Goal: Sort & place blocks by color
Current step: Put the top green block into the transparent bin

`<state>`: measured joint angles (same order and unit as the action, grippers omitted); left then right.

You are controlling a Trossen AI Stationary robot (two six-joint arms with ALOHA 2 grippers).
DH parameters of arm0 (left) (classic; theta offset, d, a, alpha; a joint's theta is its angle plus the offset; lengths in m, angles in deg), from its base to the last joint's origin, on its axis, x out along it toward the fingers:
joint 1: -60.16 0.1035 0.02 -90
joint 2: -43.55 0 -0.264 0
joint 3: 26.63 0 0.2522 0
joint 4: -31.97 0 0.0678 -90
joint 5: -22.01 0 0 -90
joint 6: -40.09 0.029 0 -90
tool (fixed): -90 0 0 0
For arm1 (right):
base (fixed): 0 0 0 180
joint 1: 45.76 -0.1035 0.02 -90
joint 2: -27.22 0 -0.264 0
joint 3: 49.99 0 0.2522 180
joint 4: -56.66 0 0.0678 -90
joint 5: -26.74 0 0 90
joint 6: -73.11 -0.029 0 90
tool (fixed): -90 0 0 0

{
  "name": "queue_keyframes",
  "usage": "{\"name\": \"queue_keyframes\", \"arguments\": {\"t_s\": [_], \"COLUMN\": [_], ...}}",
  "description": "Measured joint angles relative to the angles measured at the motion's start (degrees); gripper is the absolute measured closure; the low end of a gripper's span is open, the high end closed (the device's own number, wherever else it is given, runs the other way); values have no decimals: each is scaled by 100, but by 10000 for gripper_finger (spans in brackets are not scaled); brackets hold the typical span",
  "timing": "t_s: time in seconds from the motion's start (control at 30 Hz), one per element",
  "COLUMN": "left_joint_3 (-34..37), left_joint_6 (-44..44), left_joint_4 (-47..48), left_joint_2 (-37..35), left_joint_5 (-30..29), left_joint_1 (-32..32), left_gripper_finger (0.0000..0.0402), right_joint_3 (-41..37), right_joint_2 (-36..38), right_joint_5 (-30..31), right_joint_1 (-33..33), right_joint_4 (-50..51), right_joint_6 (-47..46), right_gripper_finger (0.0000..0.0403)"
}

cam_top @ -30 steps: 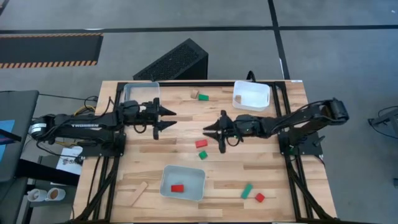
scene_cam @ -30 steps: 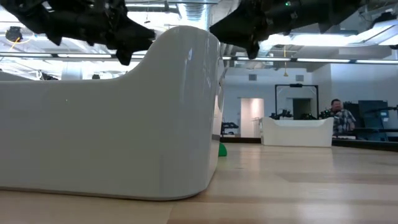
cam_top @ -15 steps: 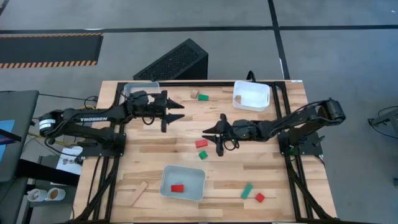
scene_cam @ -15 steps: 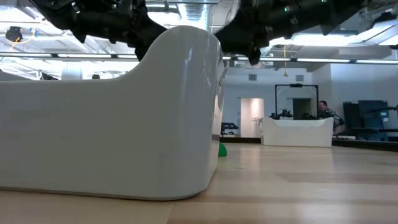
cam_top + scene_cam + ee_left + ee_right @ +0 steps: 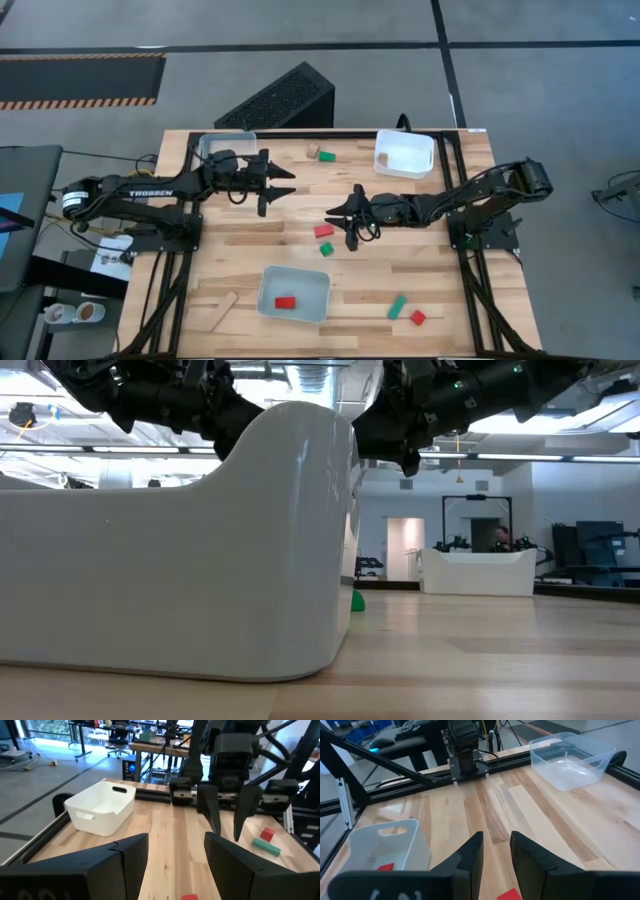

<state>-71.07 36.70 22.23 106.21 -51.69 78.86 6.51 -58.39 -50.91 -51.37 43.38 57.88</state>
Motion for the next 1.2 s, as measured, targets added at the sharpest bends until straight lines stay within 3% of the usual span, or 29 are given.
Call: {"name": "queue_keyframes", "arguments": {"t_s": [0.23, 0.47, 0.57, 0.7, 0.83, 0.93, 1.07, 1.2], "left_joint_3": [4, 4, -121, -603, -913, -1019, -1019, -850], "left_joint_6": [62, 277, 836, 879, 872, 896, 876, 1399], "left_joint_4": [369, 1521, 2278, 3544, 5008, 5569, 5562, 4442], "left_joint_2": [-310, -1152, -1614, -2048, -2109, -2104, -2006, -1932], "left_joint_5": [192, 146, 30, -507, -447, -992, -1532, -1482], "left_joint_1": [-28, -296, -372, -454, -693, -892, -977, -979], "left_gripper_finger": [221, 221, 221, 221, 221, 221, 221, 221], "right_joint_3": [2, 4, 4, 4, 4, 4, 7, 7], "right_joint_2": [0, 7, 7, 9, 11, 11, 13, 15], "right_joint_5": [110, 126, 128, 125, 126, 144, 729, 715], "right_joint_1": [6, -81, -104, -107, -57, -27, 182, 818], "right_joint_4": [3, 76, 148, 134, 126, 73, -183, 68], "right_joint_6": [-186, -188, -232, -234, -241, -277, -414, -905], "right_gripper_finger": [283, 283, 283, 283, 283, 283, 283, 274]}}
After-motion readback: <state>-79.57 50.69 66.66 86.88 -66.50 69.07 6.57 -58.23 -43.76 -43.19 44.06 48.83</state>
